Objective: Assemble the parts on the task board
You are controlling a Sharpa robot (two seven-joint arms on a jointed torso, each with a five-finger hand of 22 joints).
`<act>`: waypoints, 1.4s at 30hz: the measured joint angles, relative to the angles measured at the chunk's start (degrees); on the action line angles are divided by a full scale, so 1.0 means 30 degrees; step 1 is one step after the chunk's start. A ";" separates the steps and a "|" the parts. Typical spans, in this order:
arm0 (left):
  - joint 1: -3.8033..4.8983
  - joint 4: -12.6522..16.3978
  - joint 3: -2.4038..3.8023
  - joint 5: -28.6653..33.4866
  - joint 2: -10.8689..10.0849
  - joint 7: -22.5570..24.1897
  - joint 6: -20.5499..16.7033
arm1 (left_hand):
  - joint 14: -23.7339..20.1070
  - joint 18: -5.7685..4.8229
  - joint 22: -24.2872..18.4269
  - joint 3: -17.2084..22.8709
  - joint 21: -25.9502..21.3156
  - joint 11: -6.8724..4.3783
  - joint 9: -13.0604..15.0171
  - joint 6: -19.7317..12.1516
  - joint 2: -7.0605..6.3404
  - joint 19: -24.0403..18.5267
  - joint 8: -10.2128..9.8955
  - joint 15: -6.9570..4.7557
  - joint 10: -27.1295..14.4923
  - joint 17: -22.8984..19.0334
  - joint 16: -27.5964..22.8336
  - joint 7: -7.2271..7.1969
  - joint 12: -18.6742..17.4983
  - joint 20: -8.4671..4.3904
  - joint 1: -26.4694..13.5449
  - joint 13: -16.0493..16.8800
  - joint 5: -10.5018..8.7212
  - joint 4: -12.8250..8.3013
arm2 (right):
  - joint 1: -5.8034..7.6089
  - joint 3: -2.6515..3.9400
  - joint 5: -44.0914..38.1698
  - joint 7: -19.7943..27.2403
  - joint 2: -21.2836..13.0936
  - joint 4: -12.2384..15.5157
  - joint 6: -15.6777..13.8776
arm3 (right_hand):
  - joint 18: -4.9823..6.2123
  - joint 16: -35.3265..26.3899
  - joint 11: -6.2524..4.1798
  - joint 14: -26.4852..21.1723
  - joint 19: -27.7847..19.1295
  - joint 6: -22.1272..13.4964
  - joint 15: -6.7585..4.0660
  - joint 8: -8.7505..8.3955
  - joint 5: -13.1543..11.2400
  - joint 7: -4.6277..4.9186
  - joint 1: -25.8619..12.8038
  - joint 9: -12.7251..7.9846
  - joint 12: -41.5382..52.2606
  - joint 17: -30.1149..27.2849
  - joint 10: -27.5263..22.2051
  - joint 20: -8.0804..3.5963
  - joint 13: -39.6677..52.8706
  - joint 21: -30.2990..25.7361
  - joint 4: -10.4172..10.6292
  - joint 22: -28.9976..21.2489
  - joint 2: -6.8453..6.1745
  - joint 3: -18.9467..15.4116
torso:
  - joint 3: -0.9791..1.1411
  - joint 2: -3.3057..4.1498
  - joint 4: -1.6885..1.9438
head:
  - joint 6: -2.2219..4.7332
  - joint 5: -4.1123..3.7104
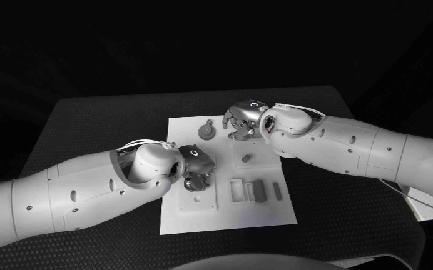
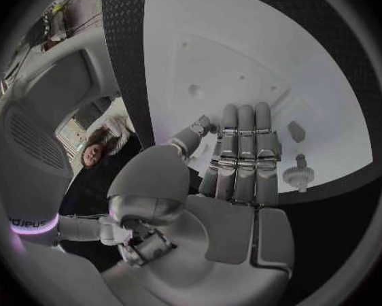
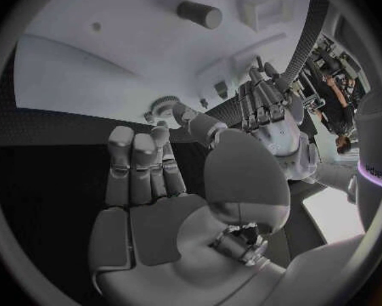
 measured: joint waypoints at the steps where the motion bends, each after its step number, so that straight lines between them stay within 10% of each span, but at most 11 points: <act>1: 0.0000 0.0000 -0.0001 -0.0013 -0.0014 -0.0012 -0.0003 | 0.0000 -0.0001 0.0000 0.0000 0.0000 0.0001 0.0004 0.0000 -0.0023 0.0000 -0.0002 0.0000 0.0002 0.0016 0.0000 0.0000 0.0000 0.0000 -0.0022 0.0001 0.0003 0.0000 | 0.0000 0.0000 0.0001 0.0001 -0.0003 0.0000 0.0005 | 0.0000 0.0000 0.0000 0.0000 0.0000 -0.0001 0.0000 0.0000 0.0000 -0.0001 0.0000 0.0000 0.0000 0.0001 0.0000 0.0000 0.0000 0.0000 0.0000 0.0000 0.0000 0.0000 | -0.0002 0.0000 0.0000 | -0.0002 -0.0002; 42: 0.0016 -0.0001 0.0015 -0.0140 0.0145 -0.0141 0.0066 | 0.0069 -0.0129 0.0028 -0.0008 0.0000 0.0011 0.0075 0.0015 -0.0019 0.0070 0.0012 -0.0068 -0.0005 0.0071 0.0001 -0.0015 0.0000 -0.0071 0.0030 0.0028 -0.0024 -0.0001 | 0.0000 -0.0002 0.0130 0.0048 -0.0045 0.0082 0.0273 | 0.0002 0.0000 0.0000 0.0000 -0.0002 0.0098 0.0001 0.0000 0.0000 -0.0026 0.0001 -0.0031 -0.0001 0.0000 0.0000 0.0001 -0.0013 0.0000 -0.0106 0.0009 0.0000 0.0001 | 0.0004 -0.0004 0.0000 | -0.0013 0.0000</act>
